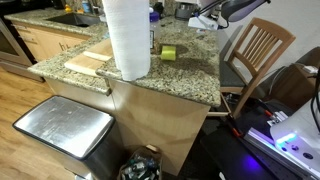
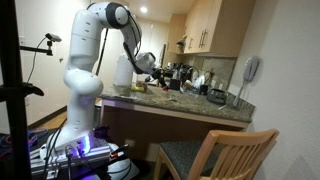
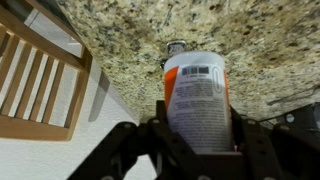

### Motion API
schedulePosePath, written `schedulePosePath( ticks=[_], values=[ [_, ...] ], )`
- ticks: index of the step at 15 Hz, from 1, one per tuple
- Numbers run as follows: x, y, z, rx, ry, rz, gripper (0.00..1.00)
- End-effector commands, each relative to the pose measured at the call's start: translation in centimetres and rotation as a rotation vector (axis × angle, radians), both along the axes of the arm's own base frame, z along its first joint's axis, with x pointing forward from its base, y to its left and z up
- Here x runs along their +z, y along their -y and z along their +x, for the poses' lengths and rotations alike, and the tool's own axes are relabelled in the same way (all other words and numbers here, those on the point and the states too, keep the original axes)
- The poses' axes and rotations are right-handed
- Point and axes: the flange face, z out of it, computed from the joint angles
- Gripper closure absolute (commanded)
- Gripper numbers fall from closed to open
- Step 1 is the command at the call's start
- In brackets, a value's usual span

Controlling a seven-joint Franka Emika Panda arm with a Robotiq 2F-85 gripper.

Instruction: Place the bottle on the counter

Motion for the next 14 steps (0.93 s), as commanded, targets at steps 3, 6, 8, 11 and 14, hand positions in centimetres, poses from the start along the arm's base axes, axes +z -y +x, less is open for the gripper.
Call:
schedulePosePath(
  ticks=[3, 6, 8, 11, 14],
  values=[
    [0.07, -0.32, -0.04, -0.025, 0.027, 0.027, 0.50],
    [0.07, -0.50, -0.07, -0.028, 0.031, 0.033, 0.75],
    [0.09, -0.32, -0.06, -0.046, 0.036, 0.001, 0.75],
    [0.08, -0.18, -0.06, -0.047, 0.040, -0.024, 0.75],
    [-0.08, -0.35, -0.27, -0.027, 0.009, -0.008, 0.75]
  ],
)
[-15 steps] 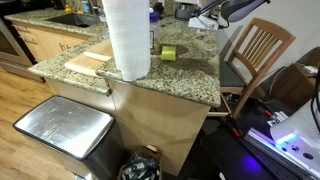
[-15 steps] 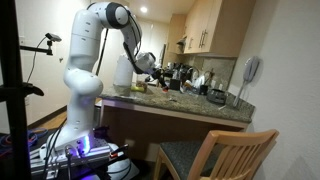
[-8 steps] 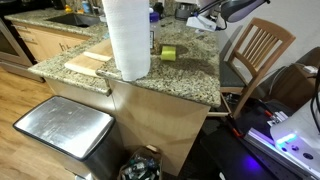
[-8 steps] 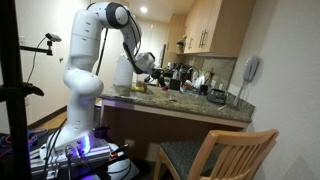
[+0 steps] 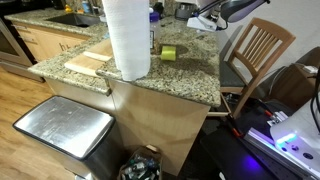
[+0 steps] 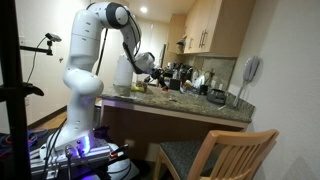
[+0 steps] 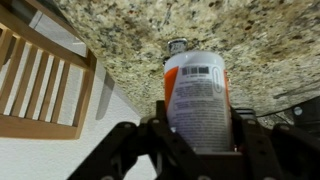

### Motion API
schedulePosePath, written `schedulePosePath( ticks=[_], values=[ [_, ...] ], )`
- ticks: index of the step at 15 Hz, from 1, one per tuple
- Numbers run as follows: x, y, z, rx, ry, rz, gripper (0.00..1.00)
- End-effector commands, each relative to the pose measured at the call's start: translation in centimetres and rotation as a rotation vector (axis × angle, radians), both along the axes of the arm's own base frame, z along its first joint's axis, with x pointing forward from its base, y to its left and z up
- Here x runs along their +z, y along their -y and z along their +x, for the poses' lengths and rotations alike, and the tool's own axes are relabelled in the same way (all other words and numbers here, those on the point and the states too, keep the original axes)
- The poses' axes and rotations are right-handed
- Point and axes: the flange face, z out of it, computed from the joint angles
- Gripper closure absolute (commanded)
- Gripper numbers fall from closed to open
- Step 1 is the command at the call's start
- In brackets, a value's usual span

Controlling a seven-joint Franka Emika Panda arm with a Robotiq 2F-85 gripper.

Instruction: Place the bottle on the counter

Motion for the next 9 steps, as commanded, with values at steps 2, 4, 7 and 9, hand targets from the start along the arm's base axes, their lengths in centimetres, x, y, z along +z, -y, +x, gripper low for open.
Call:
schedulePosePath(
  ticks=[2, 4, 7, 9],
  values=[
    [0.2, -0.1, 0.1, 0.018, 0.012, 0.004, 0.75],
    [0.6, -0.2, 0.6, 0.024, 0.093, -0.013, 0.75],
    [1.1, -0.1, 1.1, 0.043, 0.220, -0.063, 0.75],
    [1.0, -0.2, 0.6, 0.040, 0.200, -0.055, 0.75]
  ],
)
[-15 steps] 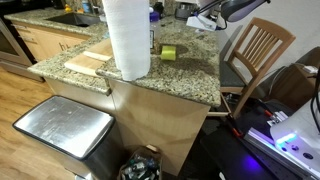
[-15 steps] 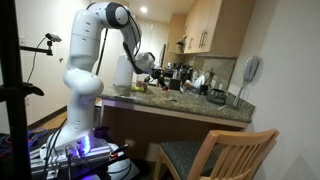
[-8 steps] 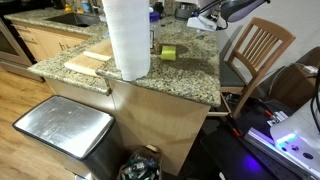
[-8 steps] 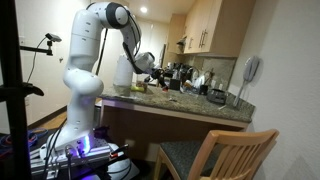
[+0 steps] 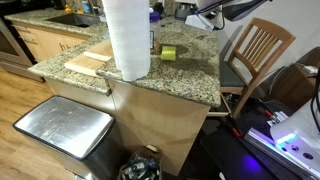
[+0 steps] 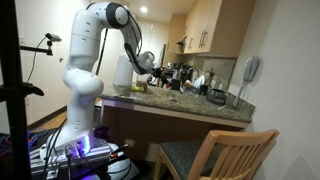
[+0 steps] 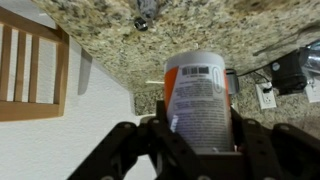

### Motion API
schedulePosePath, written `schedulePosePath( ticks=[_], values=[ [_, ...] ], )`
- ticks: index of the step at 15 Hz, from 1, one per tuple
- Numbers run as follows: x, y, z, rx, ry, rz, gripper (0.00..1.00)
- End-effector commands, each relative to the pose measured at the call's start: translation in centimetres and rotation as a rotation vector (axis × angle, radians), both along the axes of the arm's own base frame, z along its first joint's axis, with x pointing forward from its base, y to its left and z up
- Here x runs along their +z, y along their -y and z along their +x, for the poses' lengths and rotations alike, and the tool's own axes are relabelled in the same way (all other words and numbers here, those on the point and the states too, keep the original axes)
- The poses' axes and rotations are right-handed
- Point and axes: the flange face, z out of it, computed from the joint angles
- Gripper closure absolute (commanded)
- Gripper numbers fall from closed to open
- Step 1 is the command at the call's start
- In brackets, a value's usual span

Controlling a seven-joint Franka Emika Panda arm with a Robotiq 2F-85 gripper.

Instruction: Place the bottle on the counter

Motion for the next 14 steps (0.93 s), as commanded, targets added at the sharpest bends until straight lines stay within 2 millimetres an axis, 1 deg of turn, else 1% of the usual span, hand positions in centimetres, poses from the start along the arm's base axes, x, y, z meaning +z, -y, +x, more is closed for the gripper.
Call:
schedulePosePath(
  ticks=[1, 6, 7, 9, 14],
  values=[
    [0.05, -0.02, 0.01, -0.002, 0.006, 0.003, 0.50],
    [0.05, -0.08, 0.00, -0.002, 0.006, 0.004, 0.50],
    [0.05, -0.08, 0.00, -0.002, 0.006, 0.004, 0.75],
    [-0.23, 0.13, -0.42, -0.008, -0.063, -0.018, 0.75],
    [-0.33, -0.15, -0.54, -0.016, -0.112, 0.024, 0.75]
  ],
)
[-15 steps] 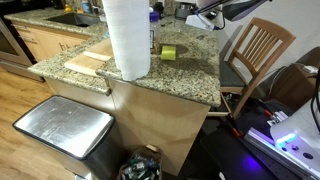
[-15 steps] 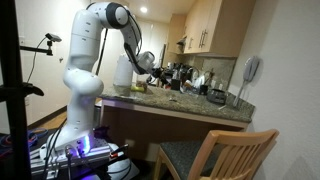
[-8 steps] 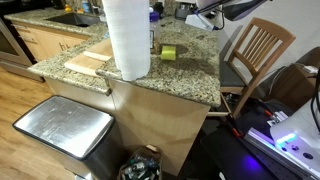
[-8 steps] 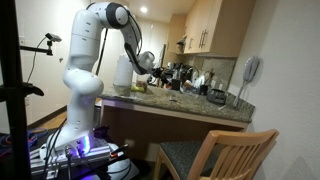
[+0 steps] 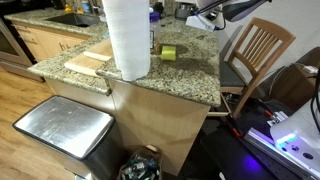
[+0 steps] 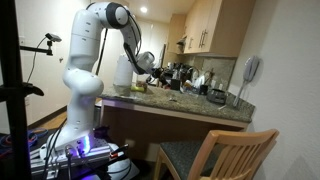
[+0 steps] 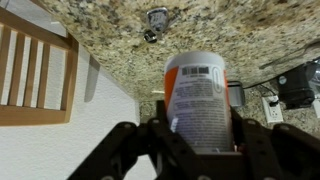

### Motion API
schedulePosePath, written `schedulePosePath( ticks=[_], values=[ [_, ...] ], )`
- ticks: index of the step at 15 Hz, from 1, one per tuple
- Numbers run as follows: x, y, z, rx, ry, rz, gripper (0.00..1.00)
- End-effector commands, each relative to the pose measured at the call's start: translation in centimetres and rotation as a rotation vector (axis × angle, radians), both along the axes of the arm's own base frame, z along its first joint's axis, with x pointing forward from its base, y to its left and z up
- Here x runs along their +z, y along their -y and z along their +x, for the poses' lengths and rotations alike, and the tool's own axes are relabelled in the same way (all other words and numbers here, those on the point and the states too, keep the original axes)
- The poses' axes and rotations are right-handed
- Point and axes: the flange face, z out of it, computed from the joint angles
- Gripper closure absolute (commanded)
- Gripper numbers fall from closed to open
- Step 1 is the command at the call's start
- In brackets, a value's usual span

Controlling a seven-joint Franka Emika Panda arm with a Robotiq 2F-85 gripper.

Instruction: Place the bottle on the counter

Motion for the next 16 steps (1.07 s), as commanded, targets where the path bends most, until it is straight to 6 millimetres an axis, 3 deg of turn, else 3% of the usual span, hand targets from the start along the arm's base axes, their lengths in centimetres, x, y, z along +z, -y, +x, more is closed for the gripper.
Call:
schedulePosePath(
  ticks=[1, 2, 3, 4, 6, 7, 8, 9, 12, 13, 14, 16],
  values=[
    [0.0, -0.1, -0.3, -0.006, -0.052, 0.013, 0.75],
    [0.0, -0.1, -0.4, -0.014, -0.068, 0.015, 0.75],
    [0.0, -0.2, -0.1, -0.012, -0.035, 0.019, 0.50],
    [0.0, -0.2, -0.1, -0.013, -0.044, 0.022, 0.75],
    [0.3, -0.2, 0.3, 0.003, 0.028, 0.020, 0.75],
    [6.3, -3.2, 1.1, 0.008, 0.072, 0.029, 0.75],
    [7.9, -2.4, 0.0, 0.009, 0.119, 0.026, 0.75],
    [10.2, -2.9, 0.1, 0.025, 0.174, 0.029, 0.75],
    [18.8, -4.7, -1.4, 0.042, 0.332, 0.016, 0.75],
    [14.8, -4.2, -0.1, 0.047, 0.265, 0.047, 0.50],
    [17.5, -4.6, -0.8, 0.047, 0.308, 0.041, 0.50],
    [19.7, -4.8, -1.8, 0.050, 0.343, 0.038, 0.50]
  ],
)
